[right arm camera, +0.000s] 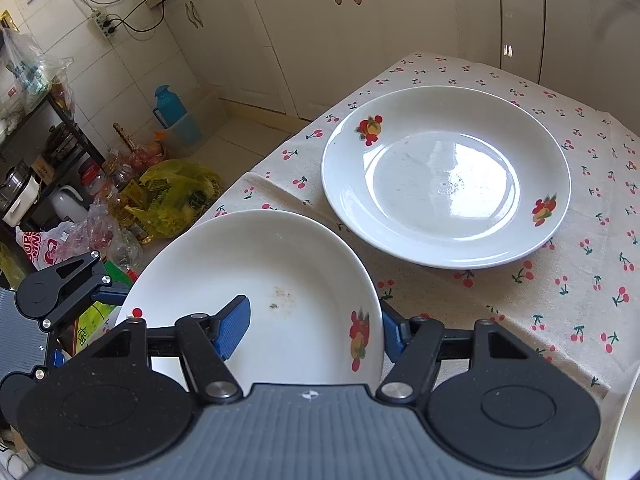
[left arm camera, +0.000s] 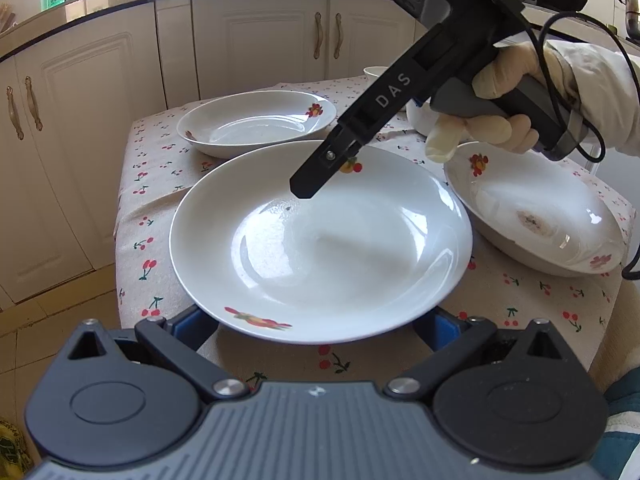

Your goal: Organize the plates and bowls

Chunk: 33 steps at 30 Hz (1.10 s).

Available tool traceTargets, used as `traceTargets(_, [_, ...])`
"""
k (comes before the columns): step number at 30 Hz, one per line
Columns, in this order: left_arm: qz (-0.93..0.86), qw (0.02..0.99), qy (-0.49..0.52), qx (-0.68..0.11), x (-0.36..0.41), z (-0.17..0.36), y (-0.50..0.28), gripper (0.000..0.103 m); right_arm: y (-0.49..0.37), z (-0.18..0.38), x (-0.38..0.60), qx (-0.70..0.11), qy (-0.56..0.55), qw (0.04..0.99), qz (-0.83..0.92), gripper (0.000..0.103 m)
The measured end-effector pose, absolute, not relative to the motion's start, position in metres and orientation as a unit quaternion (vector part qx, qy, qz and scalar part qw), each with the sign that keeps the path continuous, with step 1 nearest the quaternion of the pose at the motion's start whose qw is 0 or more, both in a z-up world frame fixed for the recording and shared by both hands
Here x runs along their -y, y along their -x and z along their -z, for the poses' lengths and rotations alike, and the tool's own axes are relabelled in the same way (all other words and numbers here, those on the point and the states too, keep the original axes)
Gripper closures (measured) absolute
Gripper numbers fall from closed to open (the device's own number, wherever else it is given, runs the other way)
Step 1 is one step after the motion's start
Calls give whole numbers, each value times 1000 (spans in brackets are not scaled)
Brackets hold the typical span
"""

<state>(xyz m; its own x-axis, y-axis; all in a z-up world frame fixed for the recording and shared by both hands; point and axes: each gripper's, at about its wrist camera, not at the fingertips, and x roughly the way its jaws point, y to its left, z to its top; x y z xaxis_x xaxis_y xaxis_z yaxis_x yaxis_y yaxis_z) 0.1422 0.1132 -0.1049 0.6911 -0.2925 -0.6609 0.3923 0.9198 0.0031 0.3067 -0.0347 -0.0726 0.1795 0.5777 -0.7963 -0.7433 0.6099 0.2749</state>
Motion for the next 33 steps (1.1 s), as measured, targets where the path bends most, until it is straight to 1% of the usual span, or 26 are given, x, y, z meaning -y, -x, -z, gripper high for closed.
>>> traceTargets(2, [187, 917, -72, -345, -112, 105, -142, 1, -307, 72, 35, -472, 89, 763, -434, 29])
traceTargets(4, [188, 917, -71, -344, -112, 105, -142, 1, -306, 72, 35, -472, 89, 761, -435, 23])
traceTargets(5, [188, 917, -72, -343, -112, 106, -142, 1, -304, 72, 34, -472, 91, 761, -436, 21])
traceTargets(8, [185, 918, -71, -343, -112, 105, -141, 1, -301, 70, 33, -468, 97, 762, -437, 11])
traceTargets(9, [184, 919, -72, -342, -112, 104, -140, 1, -299, 68, 33, -465, 99, 764, -436, 6])
traceTargets(10, [181, 920, -73, -340, -112, 103, -138, 1, -297, 66, 34, -460, 102, 767, -436, 4])
traceTargets(16, [162, 927, -67, -331, -113, 91, -122, 1, -273, 39, 48, -423, 122, 790, -426, 0])
traceTargets(23, [146, 936, -62, -313, -101, 73, -94, 1, -222, 8, 85, -368, 125, 827, -406, 0])
traceTargets(28, [152, 943, -28, -295, -86, 60, -79, 1, -175, 3, 114, -329, 146, 856, -372, 0])
traceTargets(33, [154, 948, -15, -278, -63, 54, -67, 1, -136, 12, 144, -324, 139, 872, -340, 0])
